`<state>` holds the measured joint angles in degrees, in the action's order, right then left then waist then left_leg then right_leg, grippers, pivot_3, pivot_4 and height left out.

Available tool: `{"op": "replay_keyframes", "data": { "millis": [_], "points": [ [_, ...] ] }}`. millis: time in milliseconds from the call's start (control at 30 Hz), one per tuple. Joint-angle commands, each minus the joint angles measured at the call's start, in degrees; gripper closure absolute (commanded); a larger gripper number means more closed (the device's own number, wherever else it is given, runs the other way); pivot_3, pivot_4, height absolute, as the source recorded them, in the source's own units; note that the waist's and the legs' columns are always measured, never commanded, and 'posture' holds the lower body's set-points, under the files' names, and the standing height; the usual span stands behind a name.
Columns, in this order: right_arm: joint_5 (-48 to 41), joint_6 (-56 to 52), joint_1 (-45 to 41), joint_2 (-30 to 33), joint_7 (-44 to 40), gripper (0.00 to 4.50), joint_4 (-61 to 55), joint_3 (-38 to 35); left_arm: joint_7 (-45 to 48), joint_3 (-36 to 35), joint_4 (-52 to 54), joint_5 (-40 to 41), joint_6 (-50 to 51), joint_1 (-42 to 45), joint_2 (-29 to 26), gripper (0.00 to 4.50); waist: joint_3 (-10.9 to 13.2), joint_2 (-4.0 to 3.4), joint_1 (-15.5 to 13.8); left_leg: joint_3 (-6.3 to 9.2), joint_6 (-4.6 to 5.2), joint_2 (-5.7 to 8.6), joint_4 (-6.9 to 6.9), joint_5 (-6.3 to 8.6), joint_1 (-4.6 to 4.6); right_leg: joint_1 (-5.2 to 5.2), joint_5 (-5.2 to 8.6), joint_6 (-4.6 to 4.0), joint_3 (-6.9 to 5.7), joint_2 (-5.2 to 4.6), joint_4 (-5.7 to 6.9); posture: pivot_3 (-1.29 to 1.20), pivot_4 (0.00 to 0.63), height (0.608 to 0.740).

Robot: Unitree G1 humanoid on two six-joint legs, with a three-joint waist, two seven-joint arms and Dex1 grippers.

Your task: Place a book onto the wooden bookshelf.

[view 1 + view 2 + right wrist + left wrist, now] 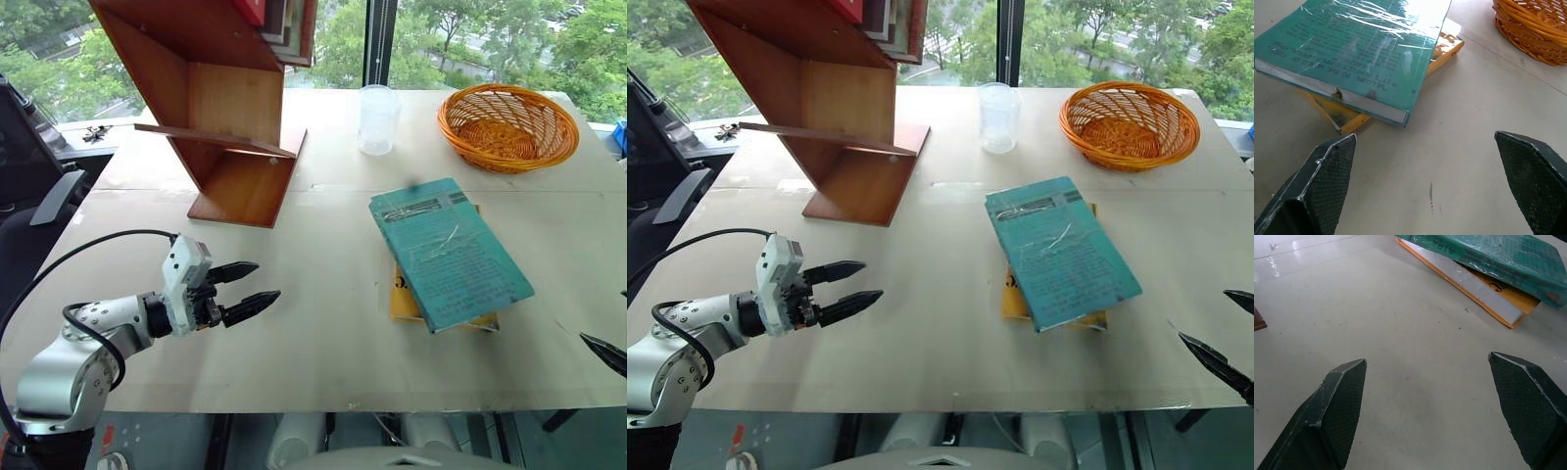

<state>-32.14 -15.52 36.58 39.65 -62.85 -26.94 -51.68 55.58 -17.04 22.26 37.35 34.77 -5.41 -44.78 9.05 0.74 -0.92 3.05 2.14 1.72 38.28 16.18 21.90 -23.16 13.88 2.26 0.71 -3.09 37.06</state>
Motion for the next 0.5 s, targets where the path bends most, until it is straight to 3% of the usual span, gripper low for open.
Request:
{"op": "replay_keyframes", "data": {
  "millis": [33, 167, 267, 367, 500],
  "points": [
    [-0.1, -0.9, -1.8, 1.1, 2.8, 0.00, -1.4, 1.2, -0.6, -0.6, 2.3, 0.9, -0.9, 1.9, 0.0, 0.36, 0.0, 0.00, 0.0, 0.00, 0.00, 0.00, 0.00, 0.00, 0.00, 0.00, 0.00, 0.00, 0.00, 0.00, -0.01, 0.00, 0.150, 0.740],
    [-0.2, -6.9, -8.3, 1.9, 12.0, 0.00, -5.7, 5.9, -2.4, 1.0, 3.5, 4.7, 1.5, 9.5, 1.4, 0.36, 0.0, -0.01, 0.0, 0.01, 0.01, 0.00, 0.06, 0.00, 0.01, 0.01, -0.06, -0.07, -0.01, 0.00, -0.01, 0.00, 0.150, 0.740],
    [1.4, -17.7, -12.2, 5.7, 20.3, 0.00, -8.8, 8.7, -0.6, 1.7, 4.9, 6.0, 1.2, 11.5, 0.5, 0.36, -0.1, -0.16, 0.1, -0.04, 0.00, 0.02, 0.04, -0.01, -0.02, 0.02, -0.07, -0.06, 0.00, 0.01, 0.00, 0.00, 0.150, 0.740],
    [-2.8, -27.0, -19.4, 9.8, 23.3, 0.85, -7.0, 12.3, 3.1, 2.2, 6.6, 6.2, -0.8, 11.0, -0.9, 0.21, 0.0, -0.14, 0.4, -0.09, -0.16, 0.01, 0.03, -0.10, 0.08, -0.11, -0.19, 0.14, 0.03, 0.07, 0.00, 0.00, 0.150, 0.740],
    [-1.4, -33.7, -30.0, 13.8, 27.6, 2.87, -4.6, 20.5, 6.8, 2.5, 7.8, 6.3, -2.5, 9.6, -2.5, 0.21, 0.0, -0.21, 0.2, -0.15, -0.18, 0.01, 0.00, -0.11, 0.10, -0.14, -0.19, 0.14, 0.04, 0.10, -0.01, 0.00, 0.150, 0.740]
  ]
}}
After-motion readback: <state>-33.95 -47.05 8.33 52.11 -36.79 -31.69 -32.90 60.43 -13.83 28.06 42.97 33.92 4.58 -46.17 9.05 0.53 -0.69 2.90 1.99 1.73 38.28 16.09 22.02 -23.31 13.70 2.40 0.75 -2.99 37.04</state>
